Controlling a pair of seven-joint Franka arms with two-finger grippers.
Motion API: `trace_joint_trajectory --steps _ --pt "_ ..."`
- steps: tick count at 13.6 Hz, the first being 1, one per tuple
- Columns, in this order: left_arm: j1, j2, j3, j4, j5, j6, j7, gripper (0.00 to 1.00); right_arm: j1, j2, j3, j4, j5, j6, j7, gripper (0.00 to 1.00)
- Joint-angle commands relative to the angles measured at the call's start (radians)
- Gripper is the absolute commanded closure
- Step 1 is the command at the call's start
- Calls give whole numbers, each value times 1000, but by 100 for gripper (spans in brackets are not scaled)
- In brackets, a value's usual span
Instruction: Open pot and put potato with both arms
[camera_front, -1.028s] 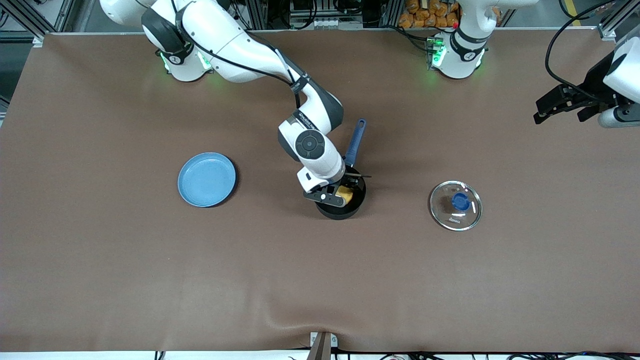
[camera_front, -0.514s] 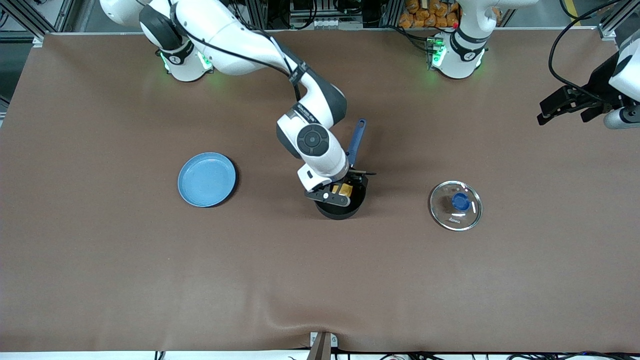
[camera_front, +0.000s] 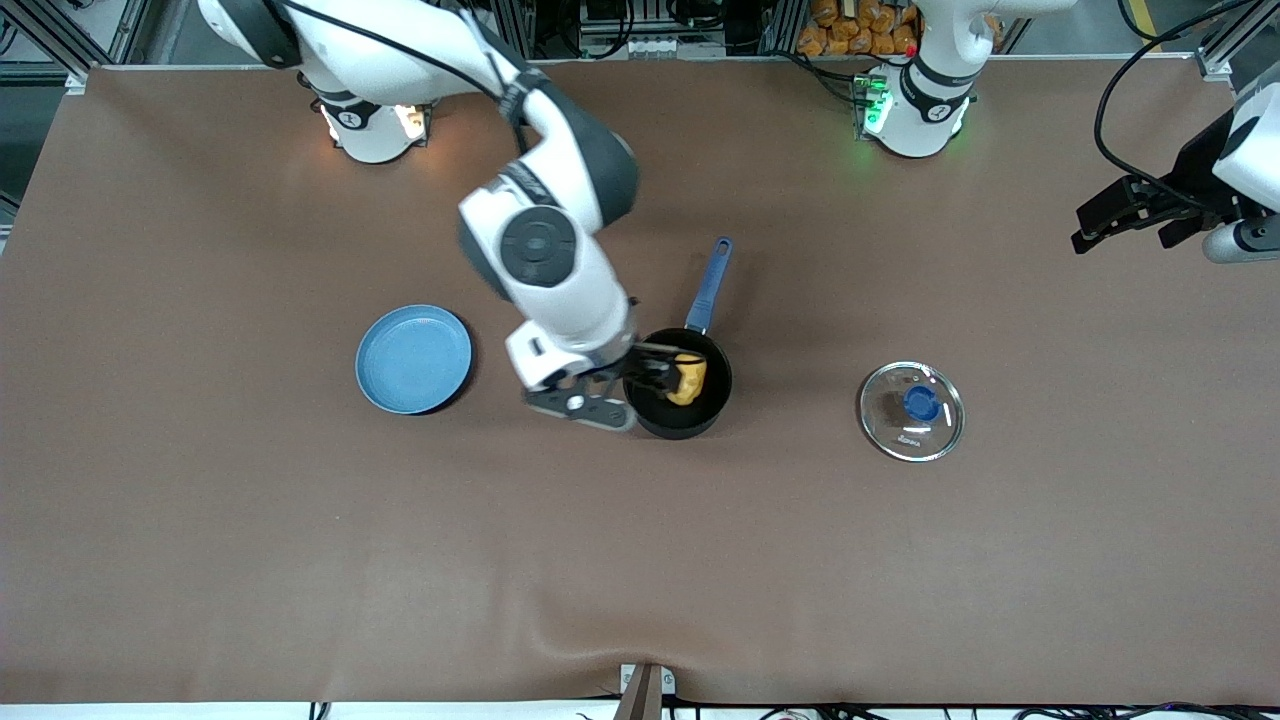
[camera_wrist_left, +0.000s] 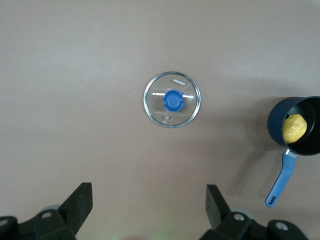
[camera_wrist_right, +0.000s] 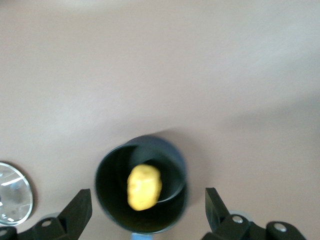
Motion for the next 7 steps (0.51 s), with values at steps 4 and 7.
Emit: trace_joint_trajectory --steps 4,7 --pt "4 16 -2 14 -38 -2 4 0 -128 -166 -16 -18 -42 -235 -46 0" --pt "5 16 -2 11 -44 -3 1 0 -215 -222 -15 -20 -42 -332 -197 0"
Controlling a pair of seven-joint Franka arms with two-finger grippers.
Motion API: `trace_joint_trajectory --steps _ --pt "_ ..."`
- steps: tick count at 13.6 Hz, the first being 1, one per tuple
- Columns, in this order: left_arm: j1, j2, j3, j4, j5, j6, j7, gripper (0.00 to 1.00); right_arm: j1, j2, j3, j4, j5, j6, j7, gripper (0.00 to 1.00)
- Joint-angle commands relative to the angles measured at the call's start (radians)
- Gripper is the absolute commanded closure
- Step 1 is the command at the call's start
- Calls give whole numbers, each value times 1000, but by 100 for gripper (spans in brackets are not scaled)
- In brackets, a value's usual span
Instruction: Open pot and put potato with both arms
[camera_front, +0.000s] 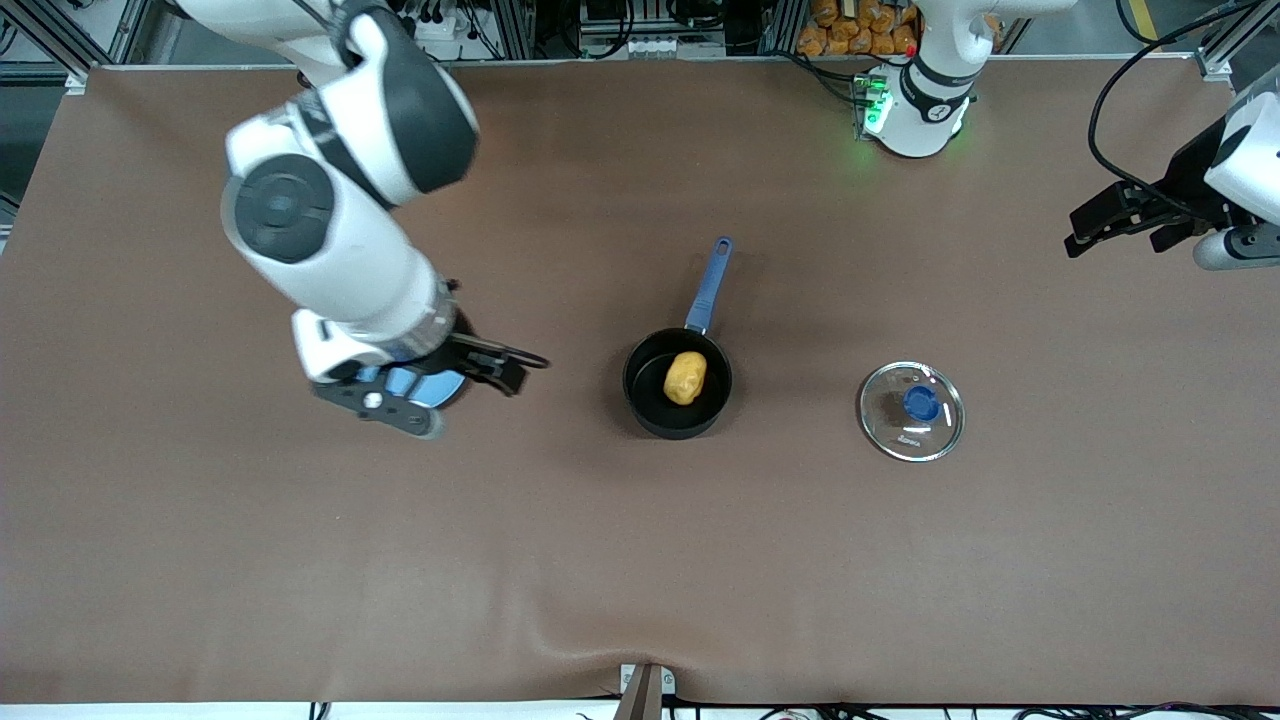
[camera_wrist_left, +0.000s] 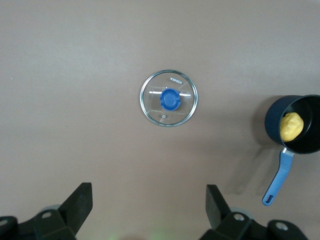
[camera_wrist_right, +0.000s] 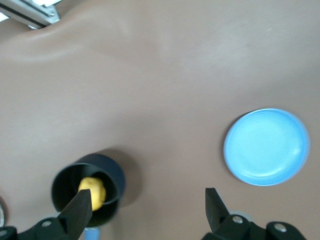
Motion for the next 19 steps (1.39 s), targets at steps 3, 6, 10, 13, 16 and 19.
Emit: trace_joint_trajectory --steps 3,6,10,13,16,19 --pt "7 7 -1 9 -31 -5 1 0 -160 -108 13 -27 -25 -113 -369 0" --pt "6 7 -1 9 -30 -5 1 0 -279 -137 30 -27 -22 -223 -565 0" --pt "7 7 -1 9 -30 -5 1 0 -369 -224 42 -32 -33 -270 -672 0" --pt "7 7 -1 11 -30 -5 1 0 -399 -336 65 -116 -68 -294 -667 0" --pt "7 7 -1 11 -30 -5 1 0 -436 -511 126 -333 -100 -243 -632 0" --pt "7 7 -1 11 -30 -5 1 0 -456 -628 129 -489 -100 -170 -620 0"
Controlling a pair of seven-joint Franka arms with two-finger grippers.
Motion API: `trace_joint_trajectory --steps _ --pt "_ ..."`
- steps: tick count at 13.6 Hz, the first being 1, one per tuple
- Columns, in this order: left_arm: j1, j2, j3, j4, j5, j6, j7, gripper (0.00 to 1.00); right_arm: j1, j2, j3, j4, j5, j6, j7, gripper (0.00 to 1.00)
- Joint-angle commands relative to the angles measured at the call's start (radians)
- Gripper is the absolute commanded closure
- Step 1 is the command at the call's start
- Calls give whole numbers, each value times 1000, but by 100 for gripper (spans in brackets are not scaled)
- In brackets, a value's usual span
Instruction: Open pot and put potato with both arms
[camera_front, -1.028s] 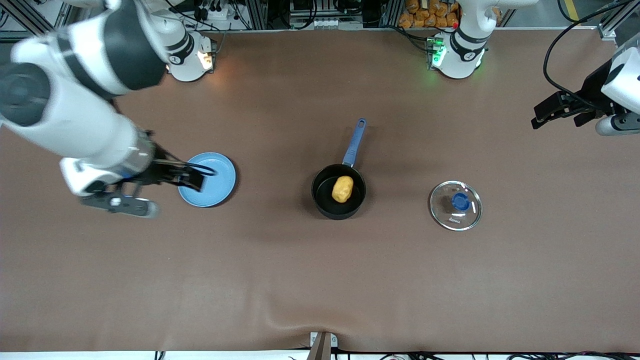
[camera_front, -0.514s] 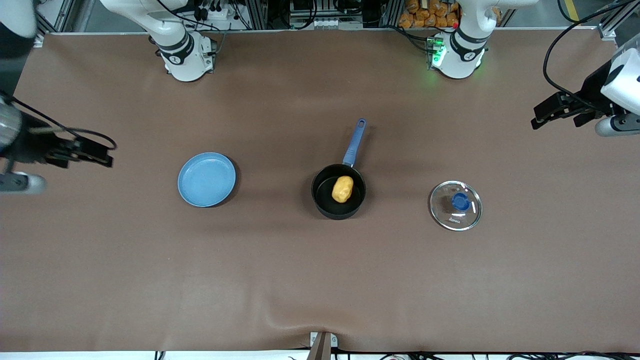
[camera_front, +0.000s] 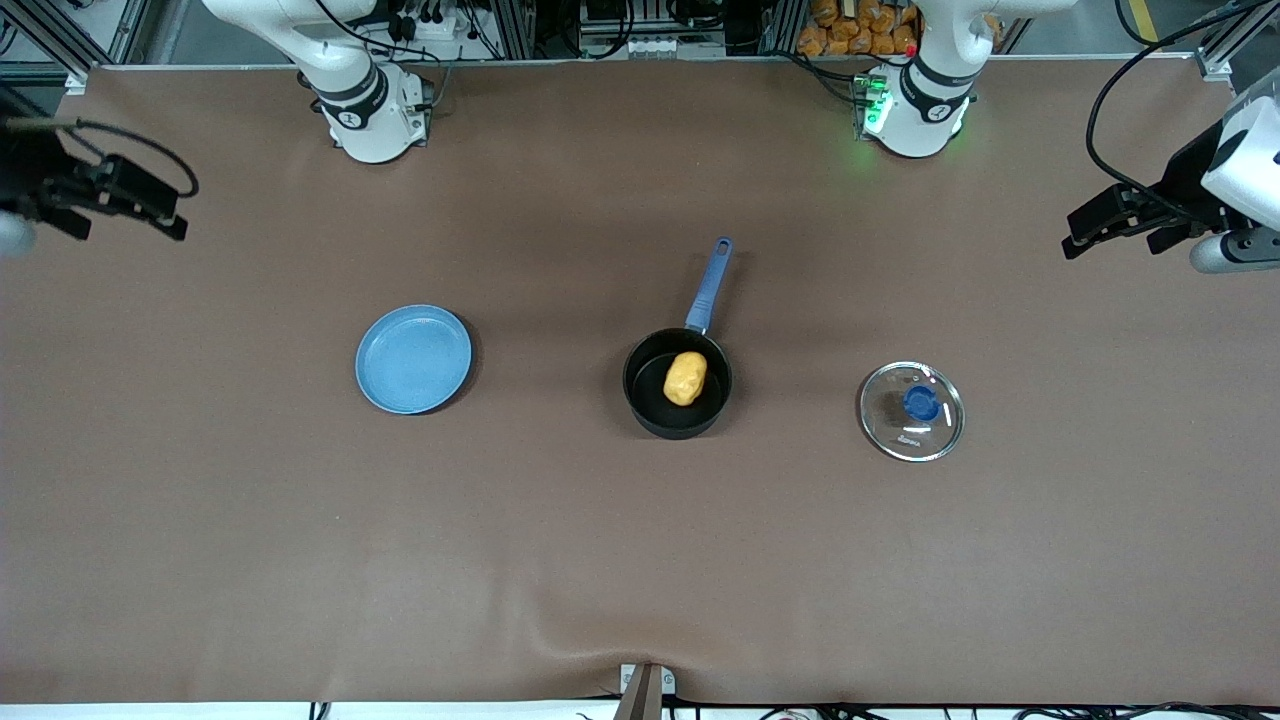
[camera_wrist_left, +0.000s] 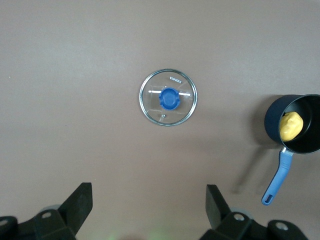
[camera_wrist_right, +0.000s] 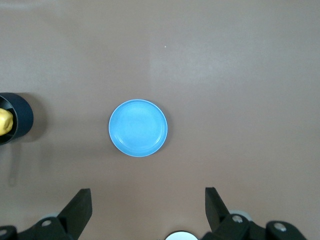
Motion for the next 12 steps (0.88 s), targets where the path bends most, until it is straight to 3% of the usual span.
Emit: trace_joint_trajectory --steps 1,4,12 --pt "7 4 -1 10 -27 -5 1 0 -48 -118 35 -169 -18 65 10 0" --pt "8 5 -1 10 -27 -5 1 0 -53 -100 37 -123 -72 67 -24 0" --pt "7 5 -1 10 -27 -5 1 0 -47 -94 35 -109 -67 62 -25 0"
